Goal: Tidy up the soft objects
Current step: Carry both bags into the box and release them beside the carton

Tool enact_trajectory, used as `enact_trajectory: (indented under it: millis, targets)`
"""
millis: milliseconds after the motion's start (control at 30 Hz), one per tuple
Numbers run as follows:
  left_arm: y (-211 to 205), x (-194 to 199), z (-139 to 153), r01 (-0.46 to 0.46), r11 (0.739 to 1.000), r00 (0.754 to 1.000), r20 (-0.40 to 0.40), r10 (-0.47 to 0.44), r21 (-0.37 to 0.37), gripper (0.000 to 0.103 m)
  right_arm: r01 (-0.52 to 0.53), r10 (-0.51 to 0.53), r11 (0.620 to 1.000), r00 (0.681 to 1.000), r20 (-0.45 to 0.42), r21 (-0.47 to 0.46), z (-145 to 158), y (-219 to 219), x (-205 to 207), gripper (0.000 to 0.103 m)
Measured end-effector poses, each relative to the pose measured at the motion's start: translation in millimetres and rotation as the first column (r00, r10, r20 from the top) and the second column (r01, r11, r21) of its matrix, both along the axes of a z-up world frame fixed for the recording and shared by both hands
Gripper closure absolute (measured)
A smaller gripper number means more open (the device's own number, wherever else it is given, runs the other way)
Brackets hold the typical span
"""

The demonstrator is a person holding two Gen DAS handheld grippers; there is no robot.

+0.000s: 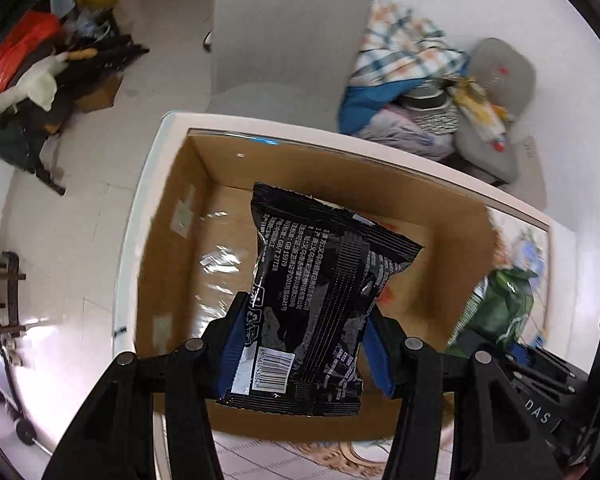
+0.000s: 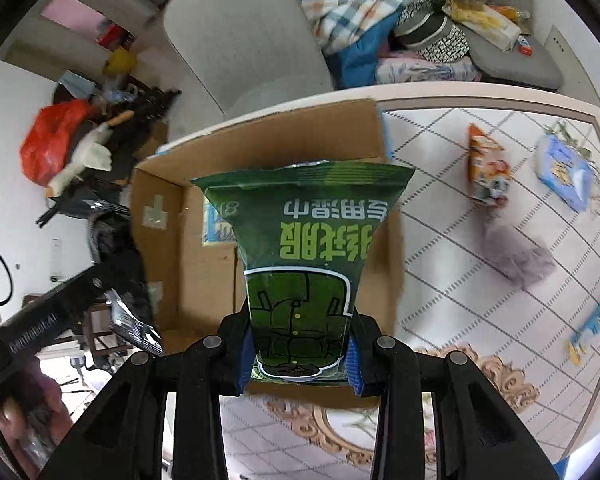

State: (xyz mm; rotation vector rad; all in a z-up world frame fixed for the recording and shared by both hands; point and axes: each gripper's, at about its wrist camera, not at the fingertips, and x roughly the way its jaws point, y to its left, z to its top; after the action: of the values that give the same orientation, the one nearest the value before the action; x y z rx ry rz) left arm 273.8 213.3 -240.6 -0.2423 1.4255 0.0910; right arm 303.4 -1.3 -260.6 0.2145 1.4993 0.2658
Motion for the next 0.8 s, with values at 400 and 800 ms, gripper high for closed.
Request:
enact_trajectory:
  millis: [400, 800]
  targets:
    - [21, 63, -81, 0.064, 0.989, 0.986, -0.162, -0.042, 0.135, 0.053, -0.041, 0.024, 0.977, 0.996, -0.086, -0.208, -75, 33, 63, 0.065]
    - [18, 80, -93, 0.105, 0.982, 0.975, -0.212, -0.071, 0.154, 0.049, -0.058, 0.025, 0.961, 0.992, -0.123, -0.269, -101, 39, 84, 0.060]
